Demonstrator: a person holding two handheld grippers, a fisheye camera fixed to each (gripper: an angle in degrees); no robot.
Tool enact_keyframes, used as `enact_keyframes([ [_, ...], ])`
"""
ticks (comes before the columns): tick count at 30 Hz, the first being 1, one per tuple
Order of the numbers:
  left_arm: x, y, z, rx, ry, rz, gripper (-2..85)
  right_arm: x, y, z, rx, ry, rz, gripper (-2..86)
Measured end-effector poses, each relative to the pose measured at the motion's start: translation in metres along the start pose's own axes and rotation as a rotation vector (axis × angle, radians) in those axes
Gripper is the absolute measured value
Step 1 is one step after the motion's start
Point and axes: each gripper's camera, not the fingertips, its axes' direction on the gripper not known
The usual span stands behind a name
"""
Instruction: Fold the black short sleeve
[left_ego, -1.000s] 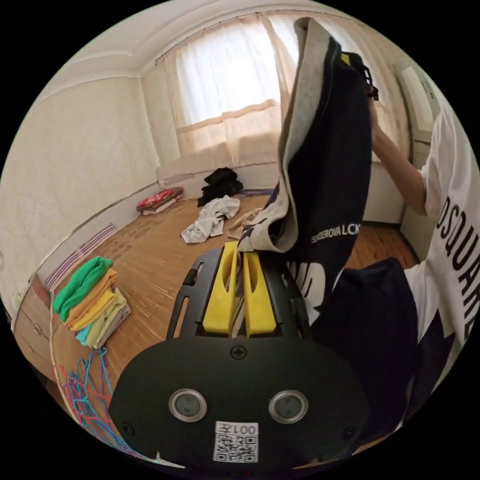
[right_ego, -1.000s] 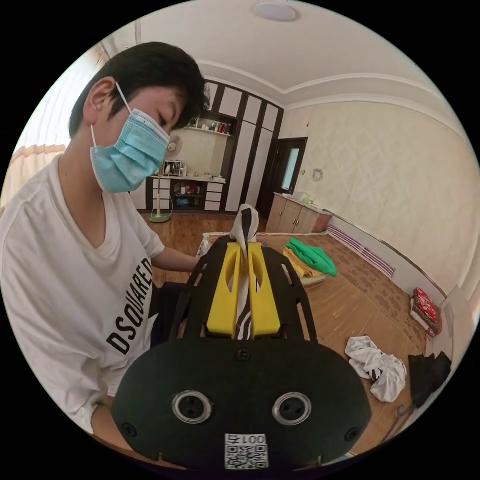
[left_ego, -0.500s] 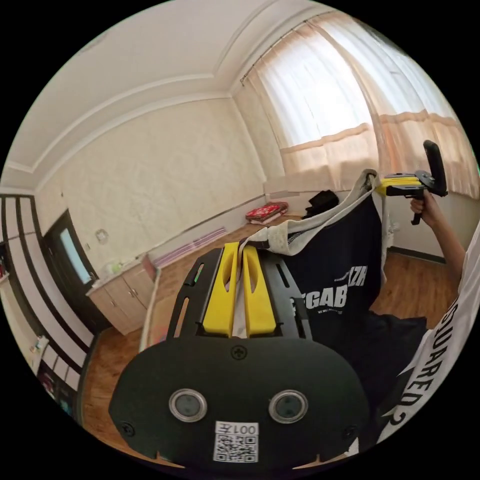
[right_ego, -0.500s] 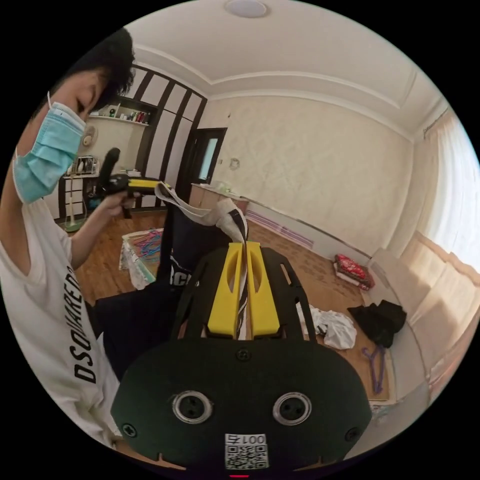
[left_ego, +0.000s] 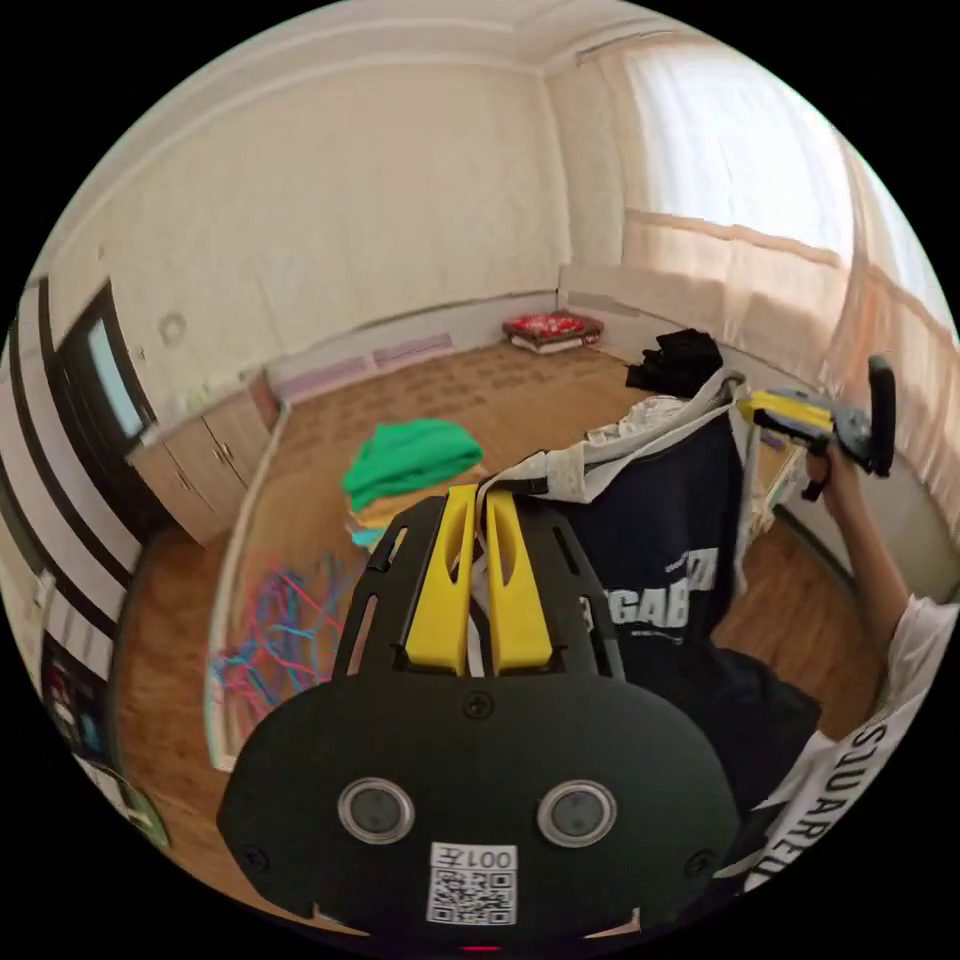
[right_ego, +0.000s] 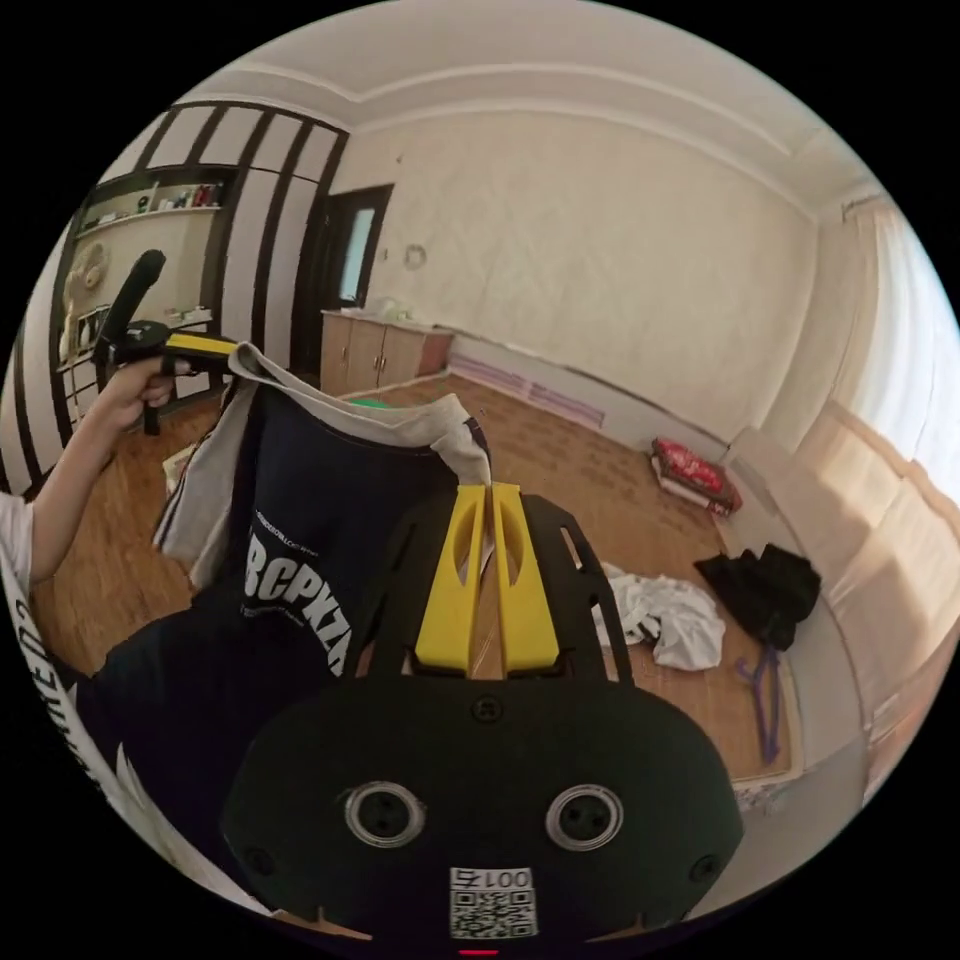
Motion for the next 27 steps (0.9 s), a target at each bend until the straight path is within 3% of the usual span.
enact_keyframes([
  [3, -0.023, -0.016, 0.067, -0.091, 0.048, -0.144, -0.9, 0.006, -0.019, 0.070, -0.071, 0.032, 0.035, 0.7],
  [8, -0.040, -0.060, 0.169, -0.178, -0.029, -0.278, -0.9, -0.008, -0.073, 0.198, -0.235, 0.138, -0.032, 0.7],
  [13, -0.033, -0.107, 0.273, -0.367, -0.013, -0.208, -0.7, -0.018, -0.096, 0.325, -0.437, 0.190, -0.100, 0.9],
  [17, -0.009, -0.121, 0.339, -0.486, -0.157, -0.095, 0.1, -0.015, -0.094, 0.401, -0.599, 0.021, -0.075, 1.3],
  [24, -0.034, -0.132, 0.338, -0.451, -0.310, -0.078, 4.5, 0.041, -0.099, 0.385, -0.538, 0.012, 0.012, 2.4],
  [27, -0.052, -0.131, 0.312, -0.471, -0.361, -0.029, 6.0, 0.066, -0.090, 0.359, -0.547, -0.105, 0.004, 4.4],
])
